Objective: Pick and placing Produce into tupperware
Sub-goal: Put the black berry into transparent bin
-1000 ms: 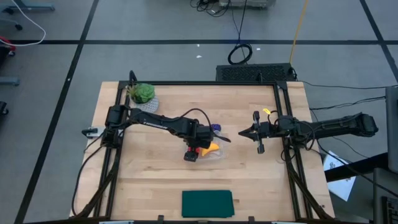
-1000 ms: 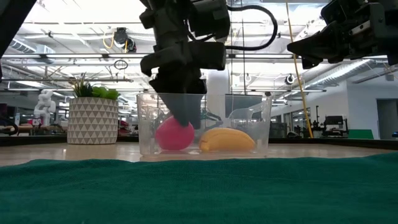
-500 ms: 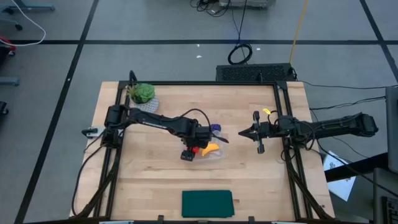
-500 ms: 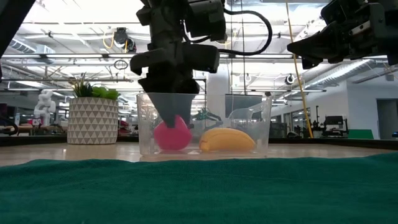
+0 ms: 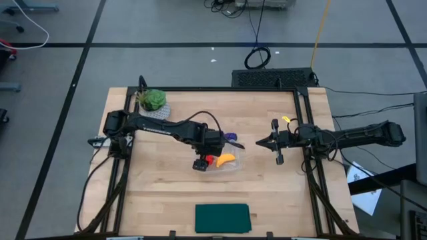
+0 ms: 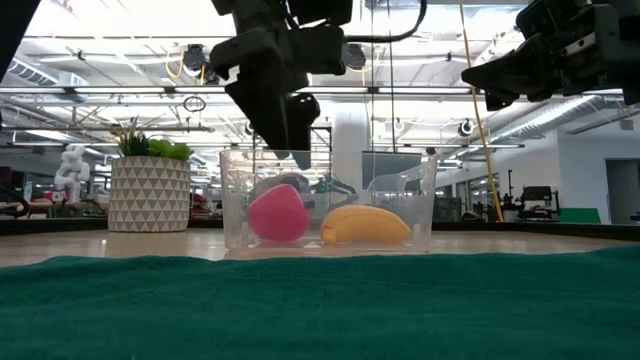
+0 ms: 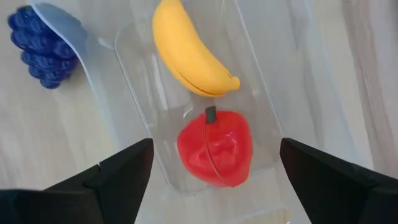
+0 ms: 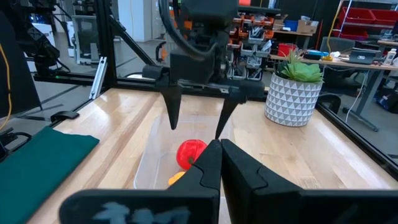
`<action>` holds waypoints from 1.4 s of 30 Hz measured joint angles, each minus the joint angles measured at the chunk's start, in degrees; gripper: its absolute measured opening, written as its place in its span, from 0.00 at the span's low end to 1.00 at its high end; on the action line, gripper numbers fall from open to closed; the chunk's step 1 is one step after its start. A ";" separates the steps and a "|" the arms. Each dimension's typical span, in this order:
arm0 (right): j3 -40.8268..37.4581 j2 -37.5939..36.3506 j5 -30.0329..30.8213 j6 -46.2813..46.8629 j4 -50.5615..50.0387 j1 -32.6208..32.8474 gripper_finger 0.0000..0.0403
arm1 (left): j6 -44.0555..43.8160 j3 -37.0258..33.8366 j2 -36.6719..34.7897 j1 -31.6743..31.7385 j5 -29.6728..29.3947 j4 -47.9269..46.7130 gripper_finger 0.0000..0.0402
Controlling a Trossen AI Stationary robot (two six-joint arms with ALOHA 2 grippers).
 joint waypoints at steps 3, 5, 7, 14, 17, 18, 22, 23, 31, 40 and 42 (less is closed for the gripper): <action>-0.01 0.00 0.00 0.16 0.12 0.00 0.00 | 0.01 -0.02 0.07 0.00 0.01 -0.14 0.89; 0.01 0.00 0.00 0.16 0.14 0.00 0.00 | 0.03 -0.02 0.07 -0.01 0.00 -0.11 0.89; 0.00 0.00 -0.02 0.17 0.14 0.00 0.00 | 0.03 -0.02 0.07 -0.04 0.01 -0.11 0.88; -0.01 0.00 0.00 0.18 0.14 0.00 0.00 | 0.03 -0.02 0.11 -0.04 0.00 -0.13 0.69; 0.01 0.00 -0.01 0.18 0.14 0.00 0.00 | 0.05 -0.04 0.13 -0.04 0.00 -0.11 0.57; 0.01 -0.01 -0.01 0.18 0.14 0.00 0.00 | 0.05 -0.04 0.13 -0.02 0.00 -0.11 0.53; -0.01 0.00 0.00 0.18 0.14 0.00 0.00 | 0.07 -0.04 0.15 -0.02 -0.23 -0.13 0.39; 0.01 0.00 0.00 0.18 0.14 0.00 0.00 | 0.15 -0.04 0.15 -0.04 -0.65 -0.13 0.35; 0.01 0.00 0.00 0.18 0.14 0.00 0.00 | 1.78 -0.06 0.17 -0.02 -1.64 -0.37 0.09; -0.01 -0.02 0.00 0.18 0.14 0.00 0.00 | 2.57 -0.06 0.18 0.00 -2.92 -0.40 0.01; 0.01 -0.02 -0.01 0.18 0.14 -0.01 0.00 | 2.67 -0.06 0.20 -0.09 -4.53 -0.58 0.01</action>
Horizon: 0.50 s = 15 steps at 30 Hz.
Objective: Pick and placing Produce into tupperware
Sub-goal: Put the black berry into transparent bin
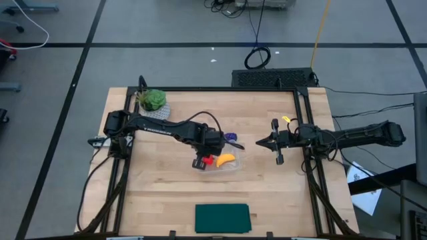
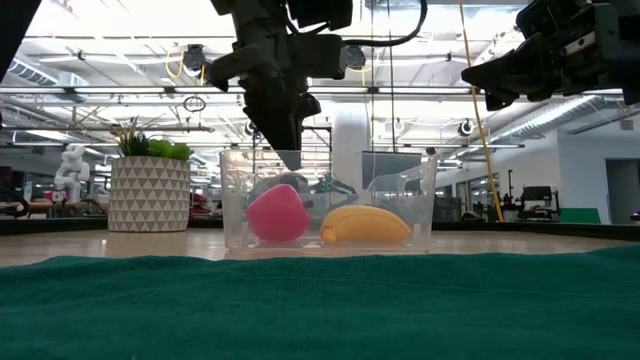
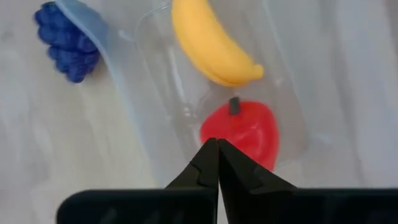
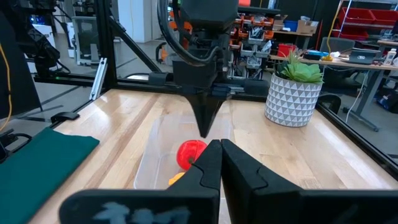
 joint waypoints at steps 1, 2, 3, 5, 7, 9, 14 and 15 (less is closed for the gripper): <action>-0.01 0.02 0.00 0.00 0.00 0.01 0.00 | 0.22 0.00 -0.02 -0.05 -0.74 -0.44 0.01; 0.00 0.01 0.00 0.00 0.00 0.01 0.00 | 0.64 -0.02 -0.29 -0.07 -1.61 -1.28 0.01; -0.01 0.00 -0.01 0.00 0.00 0.01 0.00 | 0.81 -0.09 -0.48 -0.11 -2.43 -2.19 0.01; 0.00 0.00 0.01 0.00 0.00 0.01 0.00 | 0.63 -0.09 -1.03 -0.11 -4.13 -3.00 0.00; -0.02 0.01 0.01 0.00 0.00 0.01 0.00 | 0.08 -0.09 -2.19 -0.11 -4.90 -4.51 0.01; -0.01 0.01 -0.01 0.00 -0.01 0.01 0.00 | -0.04 -0.09 -3.49 -0.11 -5.13 -4.25 0.00; -0.02 0.05 0.00 0.02 0.03 0.00 0.00 | -0.55 -0.09 -7.23 -0.11 -5.13 -4.49 0.00; -0.02 0.12 -0.01 0.02 0.20 0.00 0.00 | -0.67 -0.09 -8.13 -0.11 -5.13 -4.53 0.00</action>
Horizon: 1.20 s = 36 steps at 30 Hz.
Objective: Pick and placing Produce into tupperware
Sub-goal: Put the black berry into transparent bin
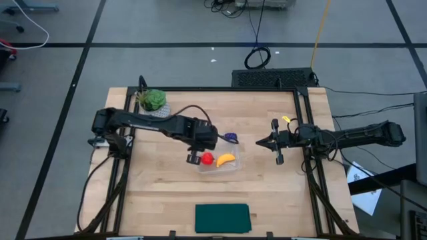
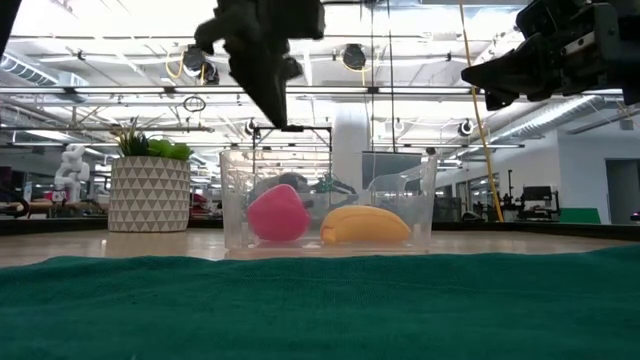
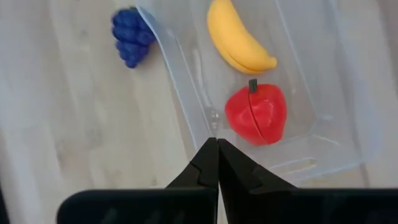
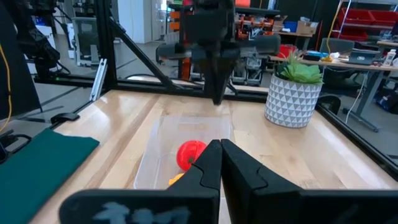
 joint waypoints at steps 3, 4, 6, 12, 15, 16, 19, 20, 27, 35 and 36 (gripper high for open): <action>0.00 0.08 0.00 0.00 -0.10 0.01 0.00 | -0.40 0.00 -2.56 0.13 0.01 0.05 0.00; 0.00 0.08 0.00 -0.01 -0.07 -0.01 0.00 | -0.70 0.00 -3.26 0.20 0.12 -0.02 0.00; 0.00 0.10 0.00 0.00 0.03 -0.01 0.00 | -0.89 0.04 -4.66 0.37 0.81 -0.16 0.00; 0.00 0.10 0.00 0.00 0.08 0.01 0.00 | -1.45 0.04 -7.94 1.17 2.14 -2.12 0.00; 0.00 0.10 0.00 0.00 0.15 0.00 0.00 | -1.43 0.04 -9.57 1.72 2.14 -2.72 0.00; 0.00 0.10 0.00 0.00 0.19 0.01 0.00 | -1.43 0.04 -10.25 1.93 2.11 -2.70 0.00; 0.00 0.10 0.00 0.00 0.19 -0.01 0.00 | -1.39 0.04 -12.13 2.59 2.05 -2.77 0.00; 0.00 0.10 0.02 0.00 0.13 -0.01 0.00 | -1.41 0.04 -12.98 2.81 2.03 -2.93 0.00; 0.00 0.10 0.00 0.02 0.01 0.00 0.00 | -2.71 -0.19 -19.30 3.99 1.66 -3.85 0.00; 0.00 0.10 0.00 0.02 -0.04 -0.01 0.00 | -4.67 -4.04 -27.45 4.79 -0.84 -1.58 0.00; 0.00 0.10 0.00 0.02 -0.03 -0.01 0.00 | -4.78 -4.87 -28.69 4.88 -1.18 -1.50 0.00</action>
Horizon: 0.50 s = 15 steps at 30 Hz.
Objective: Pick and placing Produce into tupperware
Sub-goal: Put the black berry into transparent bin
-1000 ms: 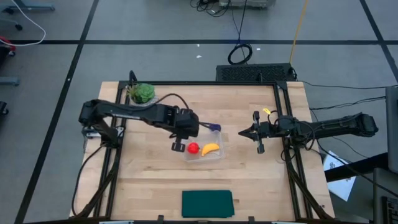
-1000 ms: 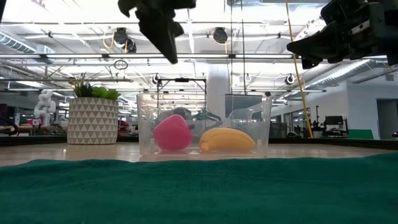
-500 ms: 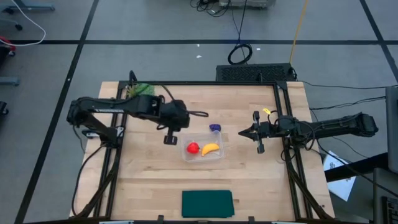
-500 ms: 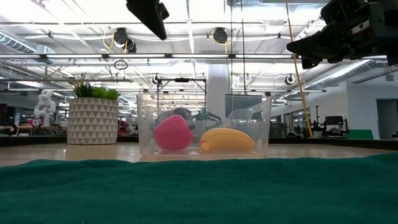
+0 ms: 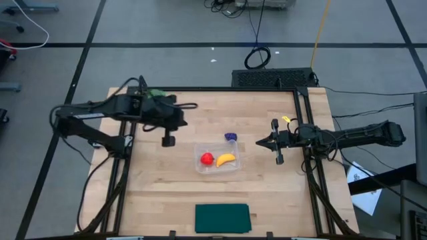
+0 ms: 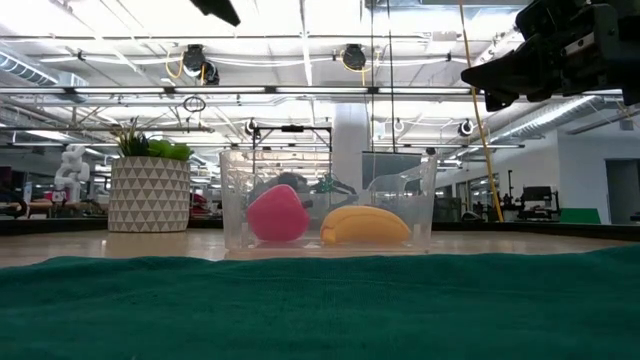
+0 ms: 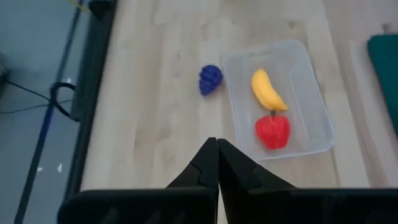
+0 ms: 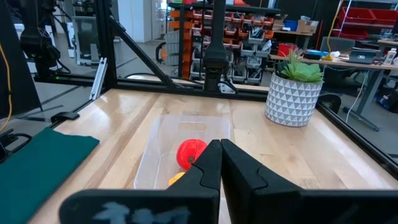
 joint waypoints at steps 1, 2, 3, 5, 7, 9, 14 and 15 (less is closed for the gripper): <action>0.00 0.00 0.00 0.00 -0.02 0.00 0.00 | -0.04 -0.96 -1.29 0.20 -0.18 0.78 0.00; 0.00 0.00 0.00 0.00 -0.01 0.02 0.00 | -0.04 -2.13 -2.69 0.42 -0.18 1.97 0.00; 0.00 0.00 0.00 0.00 0.00 0.00 0.00 | -0.18 -3.47 -4.14 0.68 -0.18 2.89 0.00; 0.00 0.00 0.00 0.00 0.00 0.01 0.00 | -0.48 -6.35 -6.95 1.22 0.07 5.07 0.00; 0.00 0.02 0.00 0.00 0.03 0.02 0.00 | -0.49 -9.44 -9.98 1.91 1.16 8.07 0.00; 0.00 0.01 0.00 0.00 0.11 0.00 0.00 | -0.61 -12.25 -12.53 2.68 2.59 10.31 0.00; 0.00 0.19 0.00 0.00 0.18 0.00 0.00 | -2.00 -17.85 -17.26 4.27 5.46 13.55 0.00; 0.00 0.32 0.01 0.01 0.30 0.00 0.00 | -1.98 -18.65 -18.12 4.57 5.53 13.83 0.00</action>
